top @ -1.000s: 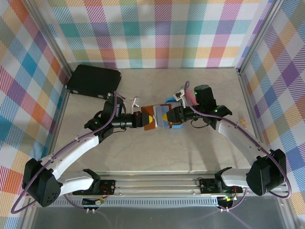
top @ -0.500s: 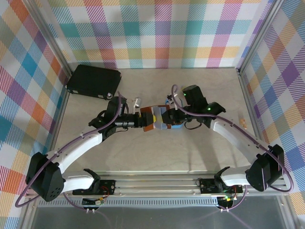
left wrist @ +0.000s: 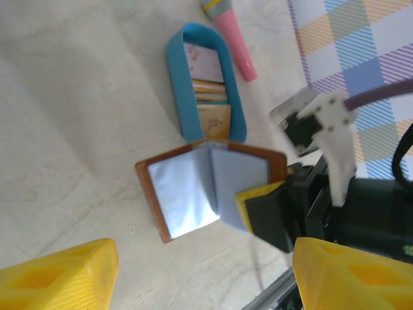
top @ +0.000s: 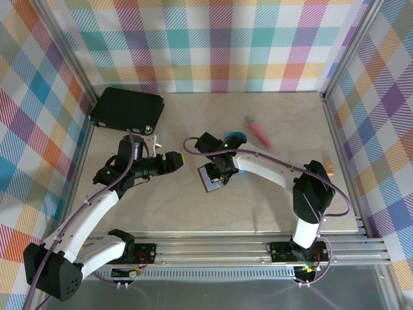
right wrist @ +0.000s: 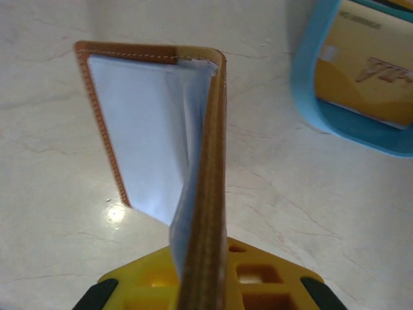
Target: Put the credit cards into the card holder
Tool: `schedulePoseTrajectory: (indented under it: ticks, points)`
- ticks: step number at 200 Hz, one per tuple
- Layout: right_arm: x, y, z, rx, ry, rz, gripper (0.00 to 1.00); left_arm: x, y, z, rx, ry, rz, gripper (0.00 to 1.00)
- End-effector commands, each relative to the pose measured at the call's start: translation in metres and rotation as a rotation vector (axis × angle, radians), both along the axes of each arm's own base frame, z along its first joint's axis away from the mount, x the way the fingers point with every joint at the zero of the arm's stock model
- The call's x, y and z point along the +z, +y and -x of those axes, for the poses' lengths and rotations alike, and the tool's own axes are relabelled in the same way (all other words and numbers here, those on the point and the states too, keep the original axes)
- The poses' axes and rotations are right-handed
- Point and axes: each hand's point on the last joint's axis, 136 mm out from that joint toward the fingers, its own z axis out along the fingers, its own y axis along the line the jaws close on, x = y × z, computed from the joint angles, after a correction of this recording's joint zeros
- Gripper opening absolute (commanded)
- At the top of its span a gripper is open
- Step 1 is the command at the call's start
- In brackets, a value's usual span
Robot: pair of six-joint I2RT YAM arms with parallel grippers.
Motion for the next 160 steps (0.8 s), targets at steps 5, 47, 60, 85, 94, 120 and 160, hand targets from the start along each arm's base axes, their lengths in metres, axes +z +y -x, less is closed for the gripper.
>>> schedulePoseTrajectory:
  ticks: [5, 47, 60, 85, 94, 120, 160]
  points:
    - [0.01, 0.004, 0.001, -0.046, 0.016, -0.062, 0.0, -0.01, -0.007, 0.013, -0.029, 0.057, 0.081, 0.67]
    - [0.006, 0.029, 0.004, -0.105, 0.141, -0.372, 0.0, -0.027, -0.022, 0.011, -0.028, 0.108, 0.247, 0.46]
    - [0.002, 0.031, 0.004, -0.134, 0.176, -0.443, 0.0, -0.035, -0.024, 0.01, -0.029, 0.128, 0.261, 0.41]
    - [-0.005, 0.035, 0.008, -0.164, 0.232, -0.557, 0.0, -0.047, -0.038, 0.006, -0.044, 0.169, 0.321, 0.36]
    - [-0.007, 0.037, 0.01, -0.155, 0.248, -0.574, 0.0, -0.051, -0.045, 0.005, -0.058, 0.18, 0.332, 0.34]
    - [-0.012, 0.043, 0.017, -0.153, 0.281, -0.624, 0.0, -0.064, -0.062, 0.005, -0.078, 0.203, 0.314, 0.24]
    - [-0.015, 0.045, 0.019, -0.127, 0.293, -0.667, 0.0, -0.095, -0.068, 0.002, -0.038, 0.27, 0.281, 0.09]
